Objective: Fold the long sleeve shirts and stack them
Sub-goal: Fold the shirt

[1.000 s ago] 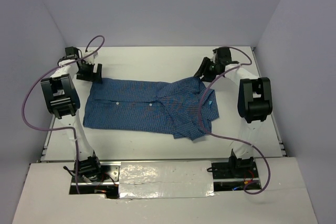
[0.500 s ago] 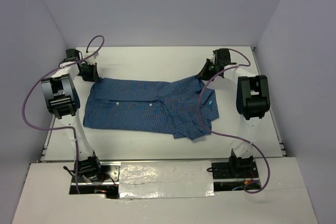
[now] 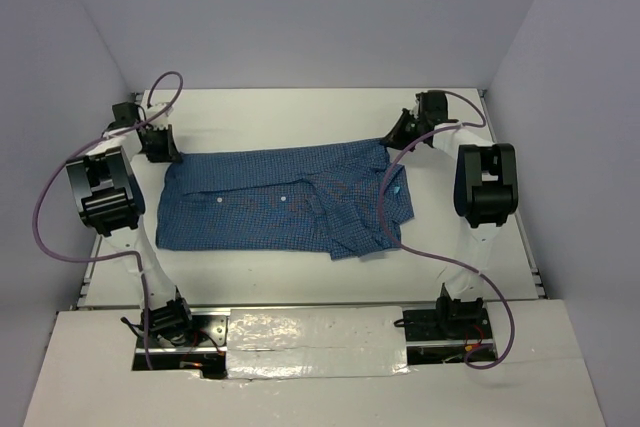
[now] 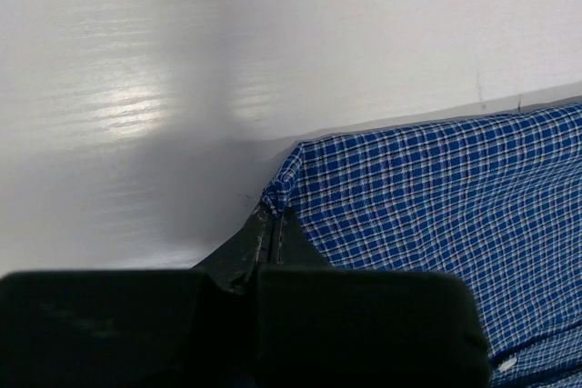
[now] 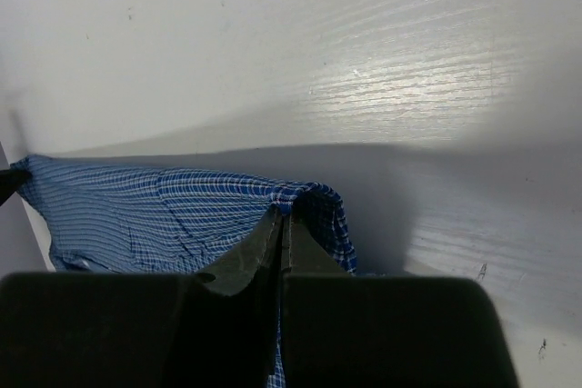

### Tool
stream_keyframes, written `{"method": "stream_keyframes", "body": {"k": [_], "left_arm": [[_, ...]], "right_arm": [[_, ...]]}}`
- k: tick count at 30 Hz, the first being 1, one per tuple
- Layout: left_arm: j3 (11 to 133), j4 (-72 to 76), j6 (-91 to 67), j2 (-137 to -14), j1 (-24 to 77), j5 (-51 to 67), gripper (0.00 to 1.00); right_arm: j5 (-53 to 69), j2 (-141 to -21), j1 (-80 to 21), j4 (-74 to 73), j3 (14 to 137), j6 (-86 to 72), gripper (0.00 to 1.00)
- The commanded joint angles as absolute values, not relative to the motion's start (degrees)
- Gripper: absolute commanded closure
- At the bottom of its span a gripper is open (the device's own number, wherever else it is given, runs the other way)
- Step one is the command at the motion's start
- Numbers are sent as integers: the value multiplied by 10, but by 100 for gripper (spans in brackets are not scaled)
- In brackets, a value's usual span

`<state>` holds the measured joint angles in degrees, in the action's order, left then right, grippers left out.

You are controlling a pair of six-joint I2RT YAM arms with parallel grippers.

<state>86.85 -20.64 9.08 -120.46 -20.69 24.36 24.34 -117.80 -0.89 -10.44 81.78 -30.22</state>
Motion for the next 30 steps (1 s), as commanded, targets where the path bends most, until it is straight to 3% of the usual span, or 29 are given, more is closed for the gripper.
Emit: {"method": "stream_keyframes", "body": {"k": [1,2,4,5,7,8,9,11,12,14,19,23,26,30], "left_arm": [[862,-181,110,-1173,-197,231,100],[867,-182,113,-1175,-197,239,100],[874,-188,119,-1184,-194,240,100],[883,-192,121,-1188,-192,236,89],[894,-192,121,-1191,-192,230,69],[910,-199,120,-1193,-192,226,54],[921,-206,120,-1195,-192,225,47],[960,-220,123,-1196,-191,221,39],[971,-230,126,-1190,-191,221,29],[996,-234,139,-1179,-189,221,27],[998,-279,275,-1107,-145,230,28],[923,-347,408,-1036,-61,259,29],[882,-409,509,-995,-47,273,30],[827,-457,669,-984,-47,157,31]], "right_arm": [[229,-1184,-4,-90,848,-300,100],[229,-1187,-4,-90,849,-299,100],[240,-1193,-4,-90,856,-294,83],[238,-1196,-4,-93,861,-293,60],[223,-1201,-4,-125,889,-280,42],[210,-1202,-4,-142,902,-274,33],[185,-1199,-4,-160,913,-267,30],[158,-1164,-4,-199,925,-248,25],[147,-1143,-4,-206,918,-240,24],[121,-1060,-4,-200,864,-221,23],[133,-884,-30,-184,697,-175,23],[232,-786,-139,-201,620,-120,22],[233,-741,-200,-220,585,-100,22],[255,-697,-221,-221,543,-117,20]]}}
